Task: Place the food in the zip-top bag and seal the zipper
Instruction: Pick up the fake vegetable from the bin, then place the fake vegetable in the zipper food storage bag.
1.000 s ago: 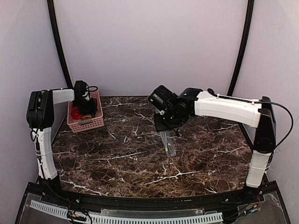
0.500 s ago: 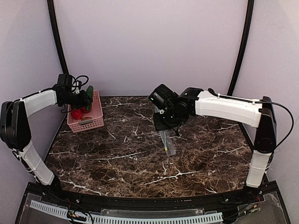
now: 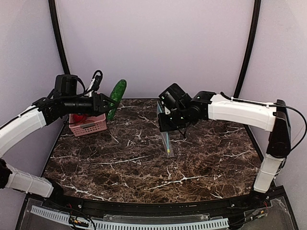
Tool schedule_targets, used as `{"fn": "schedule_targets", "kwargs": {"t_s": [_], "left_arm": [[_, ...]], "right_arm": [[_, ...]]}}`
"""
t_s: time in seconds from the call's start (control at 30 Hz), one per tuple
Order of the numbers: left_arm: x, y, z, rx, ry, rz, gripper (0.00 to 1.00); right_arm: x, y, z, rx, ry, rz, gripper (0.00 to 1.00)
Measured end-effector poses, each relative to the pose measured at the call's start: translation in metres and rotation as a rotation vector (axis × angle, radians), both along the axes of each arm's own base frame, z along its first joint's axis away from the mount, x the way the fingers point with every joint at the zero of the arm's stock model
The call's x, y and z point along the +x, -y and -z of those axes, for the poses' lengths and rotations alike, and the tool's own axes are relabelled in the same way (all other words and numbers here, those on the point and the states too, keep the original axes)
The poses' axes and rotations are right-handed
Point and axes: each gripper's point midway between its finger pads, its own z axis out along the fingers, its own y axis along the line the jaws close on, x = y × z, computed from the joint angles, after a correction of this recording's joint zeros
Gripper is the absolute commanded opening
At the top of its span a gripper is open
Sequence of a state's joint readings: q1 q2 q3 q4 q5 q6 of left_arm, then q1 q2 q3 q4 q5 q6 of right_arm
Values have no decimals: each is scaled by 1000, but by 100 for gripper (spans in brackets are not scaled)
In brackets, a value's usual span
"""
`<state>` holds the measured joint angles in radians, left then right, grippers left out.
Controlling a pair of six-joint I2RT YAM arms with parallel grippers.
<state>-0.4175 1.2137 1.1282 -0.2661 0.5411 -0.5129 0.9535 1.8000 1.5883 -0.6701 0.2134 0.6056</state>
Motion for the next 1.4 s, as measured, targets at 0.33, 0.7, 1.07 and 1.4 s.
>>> {"fn": "schedule_targets", "kwargs": {"t_s": [0.33, 0.7, 1.07, 1.4], "left_arm": [[-67, 68, 18, -154, -149, 174, 30], [-86, 110, 51, -144, -284, 261, 30], [-78, 119, 77, -116, -345, 249, 29], [-73, 124, 93, -99, -373, 238, 28]], "right_arm": [[2, -9, 1, 45, 24, -40, 0], [6, -10, -3, 59, 38, -38, 0], [6, -11, -3, 52, 50, -50, 0], [9, -9, -3, 39, 62, -42, 0]]}}
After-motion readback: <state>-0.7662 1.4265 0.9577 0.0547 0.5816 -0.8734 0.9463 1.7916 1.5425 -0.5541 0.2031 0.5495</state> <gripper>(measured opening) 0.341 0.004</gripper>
